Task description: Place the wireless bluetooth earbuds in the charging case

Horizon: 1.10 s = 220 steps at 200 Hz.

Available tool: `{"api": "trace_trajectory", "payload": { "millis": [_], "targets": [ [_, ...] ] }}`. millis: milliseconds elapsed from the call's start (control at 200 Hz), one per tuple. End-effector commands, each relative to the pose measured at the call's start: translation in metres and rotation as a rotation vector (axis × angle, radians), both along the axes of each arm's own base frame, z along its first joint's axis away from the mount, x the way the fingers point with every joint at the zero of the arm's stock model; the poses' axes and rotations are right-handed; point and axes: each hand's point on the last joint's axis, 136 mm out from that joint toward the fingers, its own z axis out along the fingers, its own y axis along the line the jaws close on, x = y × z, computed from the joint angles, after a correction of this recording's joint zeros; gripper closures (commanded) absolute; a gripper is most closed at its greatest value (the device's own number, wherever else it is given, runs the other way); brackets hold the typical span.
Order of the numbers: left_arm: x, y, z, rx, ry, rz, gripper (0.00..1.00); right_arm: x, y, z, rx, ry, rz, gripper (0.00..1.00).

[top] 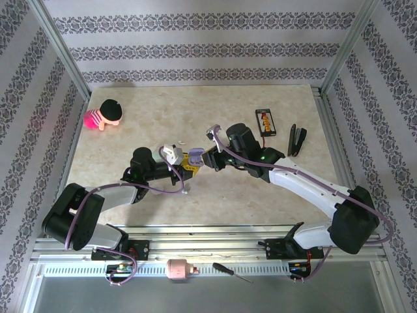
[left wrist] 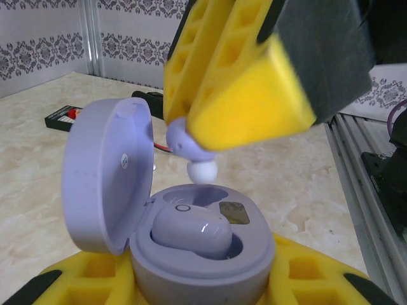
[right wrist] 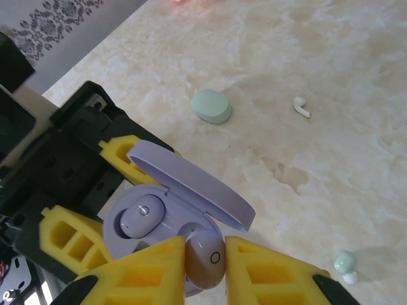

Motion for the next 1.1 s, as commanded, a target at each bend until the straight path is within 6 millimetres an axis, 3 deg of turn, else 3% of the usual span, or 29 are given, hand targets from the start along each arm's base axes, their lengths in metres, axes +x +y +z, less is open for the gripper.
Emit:
{"api": "trace_trajectory", "payload": {
  "millis": [0, 450, 710, 924, 1094],
  "targets": [
    [-0.001, -0.003, 0.019, -0.04, -0.037, -0.027, 0.78, -0.005, 0.005, -0.007, -0.003, 0.002, 0.031, 0.81],
    [0.005, -0.002, 0.018, -0.039, -0.034, -0.003, 0.78, -0.02, 0.01, -0.016, -0.006, 0.04, 0.106, 0.81],
    [0.005, -0.003, 0.019, -0.045, -0.036, -0.005, 0.77, -0.019, 0.005, -0.023, -0.056, 0.024, 0.104, 0.79],
    [0.004, -0.002, 0.019, -0.046, -0.037, -0.005, 0.77, -0.019, 0.01, -0.013, -0.047, 0.007, 0.119, 0.73],
    [0.005, -0.002, 0.017, -0.042, -0.038, -0.001, 0.77, -0.02, 0.007, 0.005, 0.006, -0.014, 0.1, 0.55]
  ]
}}
